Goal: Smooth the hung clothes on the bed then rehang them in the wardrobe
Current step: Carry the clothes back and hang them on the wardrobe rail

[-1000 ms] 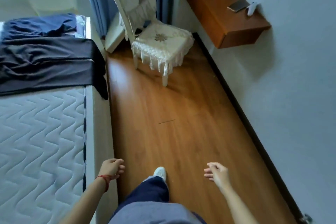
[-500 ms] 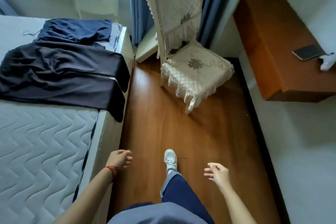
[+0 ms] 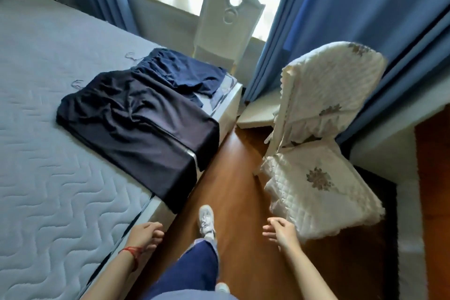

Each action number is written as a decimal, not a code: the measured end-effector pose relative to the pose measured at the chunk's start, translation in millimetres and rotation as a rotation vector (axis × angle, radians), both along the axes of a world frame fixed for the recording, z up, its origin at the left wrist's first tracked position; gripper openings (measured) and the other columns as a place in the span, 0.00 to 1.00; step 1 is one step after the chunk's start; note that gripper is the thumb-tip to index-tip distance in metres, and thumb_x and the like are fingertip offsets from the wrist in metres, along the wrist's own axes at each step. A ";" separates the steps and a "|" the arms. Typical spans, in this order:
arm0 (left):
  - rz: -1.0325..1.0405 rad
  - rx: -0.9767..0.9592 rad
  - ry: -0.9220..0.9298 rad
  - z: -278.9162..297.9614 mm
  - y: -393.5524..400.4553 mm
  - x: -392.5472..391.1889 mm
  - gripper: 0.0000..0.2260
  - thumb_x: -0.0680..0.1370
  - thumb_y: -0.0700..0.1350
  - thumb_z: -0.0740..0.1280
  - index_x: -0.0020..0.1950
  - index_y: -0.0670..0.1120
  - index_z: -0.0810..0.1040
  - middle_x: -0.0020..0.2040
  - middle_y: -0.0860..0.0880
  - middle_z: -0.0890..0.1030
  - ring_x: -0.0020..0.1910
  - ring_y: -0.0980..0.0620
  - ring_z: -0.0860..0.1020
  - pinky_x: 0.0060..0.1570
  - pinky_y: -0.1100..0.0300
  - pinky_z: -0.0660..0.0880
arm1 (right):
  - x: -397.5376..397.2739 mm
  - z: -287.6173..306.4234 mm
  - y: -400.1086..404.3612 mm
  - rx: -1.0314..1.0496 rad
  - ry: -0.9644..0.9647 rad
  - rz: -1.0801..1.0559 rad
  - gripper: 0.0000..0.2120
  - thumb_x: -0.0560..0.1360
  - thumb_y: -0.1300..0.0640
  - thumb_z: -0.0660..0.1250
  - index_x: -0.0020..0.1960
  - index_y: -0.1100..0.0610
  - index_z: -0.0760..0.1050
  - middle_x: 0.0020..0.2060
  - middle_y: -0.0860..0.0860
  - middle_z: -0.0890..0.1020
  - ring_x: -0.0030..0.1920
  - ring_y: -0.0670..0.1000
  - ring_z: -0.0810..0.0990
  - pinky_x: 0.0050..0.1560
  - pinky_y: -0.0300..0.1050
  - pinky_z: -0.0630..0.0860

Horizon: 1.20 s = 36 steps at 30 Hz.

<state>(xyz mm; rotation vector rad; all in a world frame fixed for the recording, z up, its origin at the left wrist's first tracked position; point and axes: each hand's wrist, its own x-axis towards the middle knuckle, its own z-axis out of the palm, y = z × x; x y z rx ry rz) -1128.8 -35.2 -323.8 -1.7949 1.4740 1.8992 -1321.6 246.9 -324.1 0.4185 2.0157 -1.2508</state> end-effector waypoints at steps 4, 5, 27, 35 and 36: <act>0.078 0.009 -0.015 -20.7 -46.0 -47.2 0.08 0.76 0.38 0.62 0.38 0.42 0.74 0.32 0.44 0.74 0.29 0.49 0.72 0.29 0.64 0.62 | -71.8 -8.2 -66.1 -0.006 -0.014 0.070 0.08 0.78 0.64 0.59 0.41 0.59 0.74 0.32 0.56 0.79 0.20 0.44 0.77 0.21 0.33 0.69; 0.109 0.017 -0.012 -23.1 -59.2 -61.5 0.07 0.77 0.38 0.62 0.39 0.41 0.74 0.32 0.43 0.75 0.30 0.49 0.72 0.30 0.64 0.62 | -89.6 -9.7 -82.4 -0.008 -0.018 0.081 0.09 0.78 0.65 0.59 0.41 0.59 0.74 0.32 0.56 0.79 0.21 0.44 0.78 0.21 0.33 0.69; 0.556 -0.052 0.012 15.2 -290.1 -296.9 0.08 0.76 0.39 0.62 0.37 0.44 0.75 0.30 0.46 0.76 0.19 0.58 0.73 0.20 0.69 0.66 | -392.7 3.7 -429.2 -0.043 -0.025 0.596 0.07 0.77 0.65 0.60 0.44 0.62 0.75 0.32 0.57 0.79 0.26 0.51 0.78 0.26 0.36 0.72; 0.742 -0.105 -0.055 25.4 -345.8 -332.9 0.07 0.76 0.39 0.62 0.39 0.43 0.77 0.32 0.45 0.77 0.27 0.52 0.73 0.25 0.67 0.67 | -465.4 3.1 -592.3 -0.078 -0.005 0.866 0.08 0.76 0.65 0.61 0.41 0.61 0.77 0.30 0.57 0.81 0.29 0.53 0.79 0.32 0.42 0.73; 0.754 -0.122 -0.058 26.6 -358.9 -335.6 0.07 0.76 0.39 0.62 0.39 0.43 0.77 0.32 0.45 0.78 0.28 0.51 0.73 0.26 0.66 0.67 | -468.7 1.9 -611.1 -0.076 0.002 0.896 0.08 0.76 0.64 0.61 0.41 0.60 0.77 0.31 0.57 0.82 0.30 0.54 0.79 0.35 0.44 0.73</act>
